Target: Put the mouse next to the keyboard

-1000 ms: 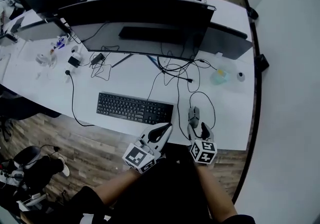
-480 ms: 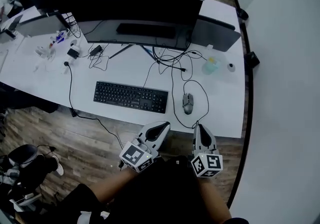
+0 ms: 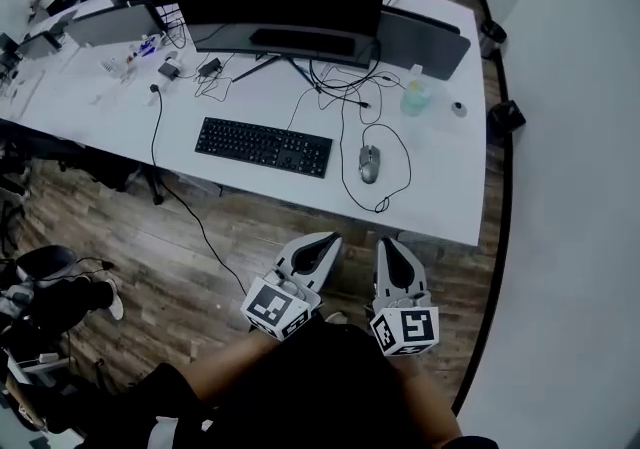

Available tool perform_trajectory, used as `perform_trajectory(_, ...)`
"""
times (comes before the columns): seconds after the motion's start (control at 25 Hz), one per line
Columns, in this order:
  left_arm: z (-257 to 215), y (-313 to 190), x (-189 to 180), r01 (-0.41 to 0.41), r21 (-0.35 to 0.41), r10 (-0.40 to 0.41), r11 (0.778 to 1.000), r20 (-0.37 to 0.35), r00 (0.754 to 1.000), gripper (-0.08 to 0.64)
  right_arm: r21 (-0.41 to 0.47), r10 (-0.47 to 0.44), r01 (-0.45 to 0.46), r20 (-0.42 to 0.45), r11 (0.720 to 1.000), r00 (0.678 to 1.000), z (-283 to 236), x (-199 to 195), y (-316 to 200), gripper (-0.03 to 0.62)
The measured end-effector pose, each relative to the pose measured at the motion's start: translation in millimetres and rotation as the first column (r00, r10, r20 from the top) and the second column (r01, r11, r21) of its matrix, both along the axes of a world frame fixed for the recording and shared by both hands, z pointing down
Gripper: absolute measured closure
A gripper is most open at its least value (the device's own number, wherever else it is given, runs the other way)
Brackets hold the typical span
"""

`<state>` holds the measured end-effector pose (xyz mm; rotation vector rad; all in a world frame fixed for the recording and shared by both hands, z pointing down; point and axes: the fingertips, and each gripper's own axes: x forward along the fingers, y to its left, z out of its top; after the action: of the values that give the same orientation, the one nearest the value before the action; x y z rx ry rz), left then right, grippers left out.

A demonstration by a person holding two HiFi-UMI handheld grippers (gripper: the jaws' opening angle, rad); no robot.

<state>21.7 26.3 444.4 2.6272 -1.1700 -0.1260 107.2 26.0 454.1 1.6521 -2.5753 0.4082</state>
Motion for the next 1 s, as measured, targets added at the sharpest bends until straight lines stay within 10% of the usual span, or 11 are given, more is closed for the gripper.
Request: perform_trajectory(1.0,-41.0,164.7,39.5,0.157,0.134,-0.168,0.978,0.073,0.983,0.557,0.13,-0.002,0.014,-0.092,0.991,0.996,-53.1,19.6,161.9,0.573)
